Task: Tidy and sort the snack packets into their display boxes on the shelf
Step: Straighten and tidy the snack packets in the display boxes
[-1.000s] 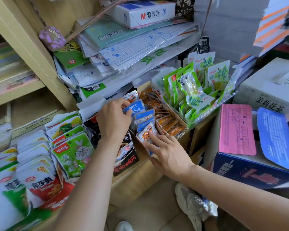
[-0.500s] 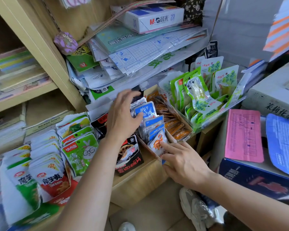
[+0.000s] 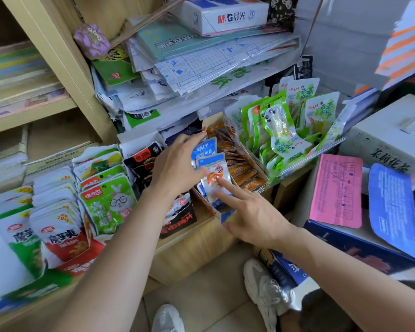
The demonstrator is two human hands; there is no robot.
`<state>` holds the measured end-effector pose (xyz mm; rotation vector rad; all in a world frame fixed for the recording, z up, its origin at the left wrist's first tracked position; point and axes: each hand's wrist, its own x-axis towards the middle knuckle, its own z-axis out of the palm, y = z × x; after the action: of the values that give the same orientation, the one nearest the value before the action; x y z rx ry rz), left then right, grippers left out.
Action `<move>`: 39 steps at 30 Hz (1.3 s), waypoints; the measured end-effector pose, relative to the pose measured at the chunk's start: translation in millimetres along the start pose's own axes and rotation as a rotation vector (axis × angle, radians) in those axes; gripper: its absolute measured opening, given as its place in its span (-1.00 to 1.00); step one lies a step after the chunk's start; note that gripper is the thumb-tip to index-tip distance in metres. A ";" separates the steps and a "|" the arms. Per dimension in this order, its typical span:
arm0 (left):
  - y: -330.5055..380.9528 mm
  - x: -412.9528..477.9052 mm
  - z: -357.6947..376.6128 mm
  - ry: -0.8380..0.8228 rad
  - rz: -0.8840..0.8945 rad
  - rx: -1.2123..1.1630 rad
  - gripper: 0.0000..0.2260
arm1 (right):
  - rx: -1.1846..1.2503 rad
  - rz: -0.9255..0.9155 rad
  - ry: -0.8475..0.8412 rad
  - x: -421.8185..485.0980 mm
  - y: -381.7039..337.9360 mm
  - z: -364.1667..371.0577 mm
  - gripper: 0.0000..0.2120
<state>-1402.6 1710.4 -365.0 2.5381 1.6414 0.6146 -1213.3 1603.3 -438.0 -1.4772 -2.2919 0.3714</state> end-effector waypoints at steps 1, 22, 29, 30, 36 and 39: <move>-0.7 0.9 -1.2 0.038 -0.032 -0.016 -0.28 | 0.035 -0.006 0.026 -3.2 1.3 -0.3 -0.30; -15.9 -38.6 -22.6 0.059 0.069 -0.290 -0.52 | 0.149 0.072 0.395 44.2 5.9 -18.5 -0.53; 3.0 -62.9 -16.9 0.090 0.221 -0.025 -0.83 | 0.245 0.080 0.339 34.7 18.4 -22.2 -0.54; 7.0 -64.4 -11.8 0.084 0.200 0.024 -0.78 | 0.245 0.073 0.339 34.3 17.9 -22.7 -0.51; 14.2 -56.7 1.8 0.128 0.052 -0.031 -0.86 | 0.317 0.118 0.375 35.1 14.9 -21.8 -0.52; 12.1 -52.9 -0.9 0.233 -0.057 -0.227 -0.86 | 0.490 0.225 0.442 38.3 9.7 -20.6 -0.52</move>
<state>-1411.3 1658.1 -376.7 2.3234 1.5966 1.0595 -1210.3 1642.4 -417.0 -1.3893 -1.5584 0.5583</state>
